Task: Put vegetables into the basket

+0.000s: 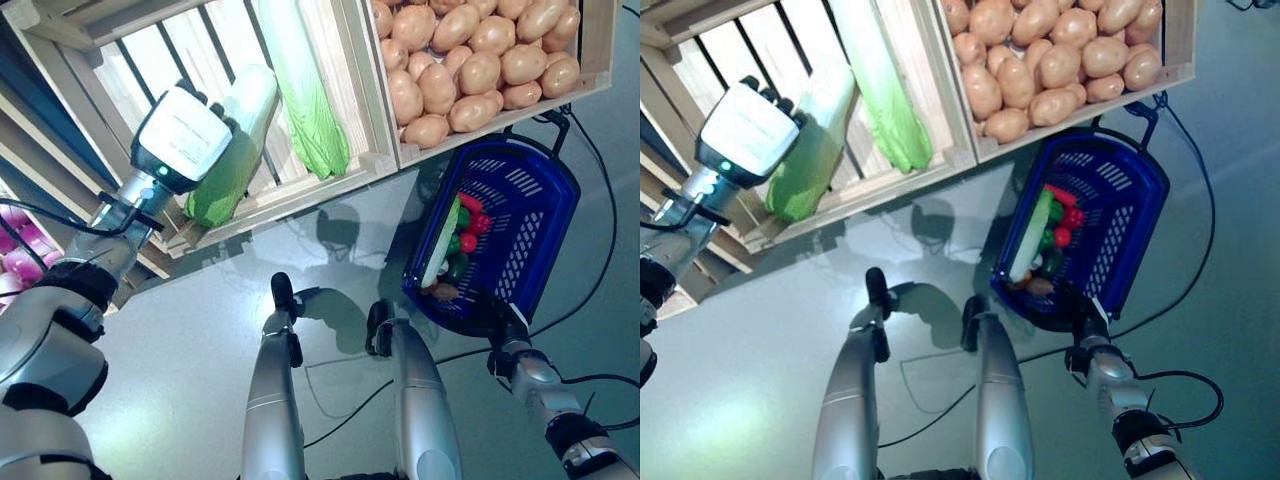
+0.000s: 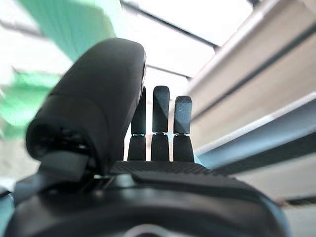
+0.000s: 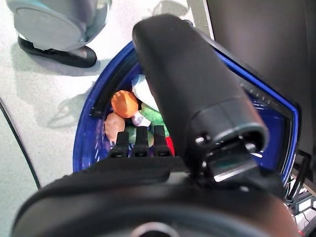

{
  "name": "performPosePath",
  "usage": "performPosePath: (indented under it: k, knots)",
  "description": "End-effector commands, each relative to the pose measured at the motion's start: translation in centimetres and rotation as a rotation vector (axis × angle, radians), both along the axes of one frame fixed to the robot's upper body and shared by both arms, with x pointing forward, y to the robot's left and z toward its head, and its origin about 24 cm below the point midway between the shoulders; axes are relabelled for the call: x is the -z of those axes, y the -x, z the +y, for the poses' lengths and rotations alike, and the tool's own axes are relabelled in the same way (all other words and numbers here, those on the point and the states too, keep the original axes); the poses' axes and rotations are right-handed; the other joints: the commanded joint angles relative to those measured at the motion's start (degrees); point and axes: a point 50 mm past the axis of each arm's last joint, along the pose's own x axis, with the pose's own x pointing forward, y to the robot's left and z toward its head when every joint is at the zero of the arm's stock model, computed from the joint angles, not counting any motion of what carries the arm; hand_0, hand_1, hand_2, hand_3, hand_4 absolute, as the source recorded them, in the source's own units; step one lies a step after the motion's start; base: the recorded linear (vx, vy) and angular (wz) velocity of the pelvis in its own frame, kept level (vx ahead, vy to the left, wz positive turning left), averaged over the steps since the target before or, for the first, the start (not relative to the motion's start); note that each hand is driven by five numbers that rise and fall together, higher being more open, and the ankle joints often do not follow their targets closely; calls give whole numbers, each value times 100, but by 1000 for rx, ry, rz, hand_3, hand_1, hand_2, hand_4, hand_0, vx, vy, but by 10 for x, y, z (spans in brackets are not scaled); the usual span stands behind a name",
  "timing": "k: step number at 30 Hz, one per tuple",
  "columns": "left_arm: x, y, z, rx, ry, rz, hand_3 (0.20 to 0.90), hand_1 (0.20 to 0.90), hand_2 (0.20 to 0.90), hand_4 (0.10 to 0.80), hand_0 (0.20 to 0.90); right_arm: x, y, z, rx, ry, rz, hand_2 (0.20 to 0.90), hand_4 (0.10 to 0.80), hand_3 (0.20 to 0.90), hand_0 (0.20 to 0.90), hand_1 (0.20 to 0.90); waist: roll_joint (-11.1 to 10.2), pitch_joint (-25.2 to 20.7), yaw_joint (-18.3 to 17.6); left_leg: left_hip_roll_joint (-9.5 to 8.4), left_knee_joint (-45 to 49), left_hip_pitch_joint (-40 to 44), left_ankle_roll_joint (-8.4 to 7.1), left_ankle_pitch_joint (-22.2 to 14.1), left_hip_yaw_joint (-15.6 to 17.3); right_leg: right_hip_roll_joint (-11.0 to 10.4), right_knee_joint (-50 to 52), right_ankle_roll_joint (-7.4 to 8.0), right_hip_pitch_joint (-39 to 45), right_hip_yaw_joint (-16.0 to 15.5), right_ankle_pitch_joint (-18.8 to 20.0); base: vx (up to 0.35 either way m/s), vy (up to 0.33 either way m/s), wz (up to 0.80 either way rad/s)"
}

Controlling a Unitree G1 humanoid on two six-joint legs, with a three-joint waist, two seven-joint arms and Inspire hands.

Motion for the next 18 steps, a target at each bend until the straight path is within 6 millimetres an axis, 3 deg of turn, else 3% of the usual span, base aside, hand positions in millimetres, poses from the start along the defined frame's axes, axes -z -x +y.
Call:
performPosePath:
  k: [1,8,13,17,18]
  knots:
    - [-69,23,6,125,119,-351,300,300,300,400,300,-11,6,-21,116,16,-83,900,800,900,900,900,32,-1,47,32,1013,194,-65,-1429,116,44,-1355,166,272,355,1239,1,-64,13]
    - [-74,33,-17,274,207,-412,300,300,300,400,300,-3,10,-7,110,-11,-80,900,800,900,900,900,7,-1,152,19,1004,161,-55,-1459,39,58,-1289,130,259,279,1150,6,-72,5]
    - [-67,32,-18,305,348,-390,300,300,300,400,300,-1,11,-4,114,-23,-91,900,800,900,900,900,-8,-1,186,-2,868,234,-70,-1383,-16,105,-1402,132,368,262,1151,16,-58,5]
    - [-53,25,-13,333,678,-284,300,300,300,400,300,-1,8,2,118,-28,-94,900,800,900,900,900,-33,-1,222,-4,786,243,-80,-1316,-52,135,-1480,121,417,239,1158,10,-61,-7]
    - [-48,23,-10,343,797,-252,333,333,333,422,333,-2,7,3,120,-32,-95,900,800,900,900,900,-40,-1,226,-3,782,227,-89,-1306,-64,143,-1489,119,412,240,1162,-2,-63,-1]
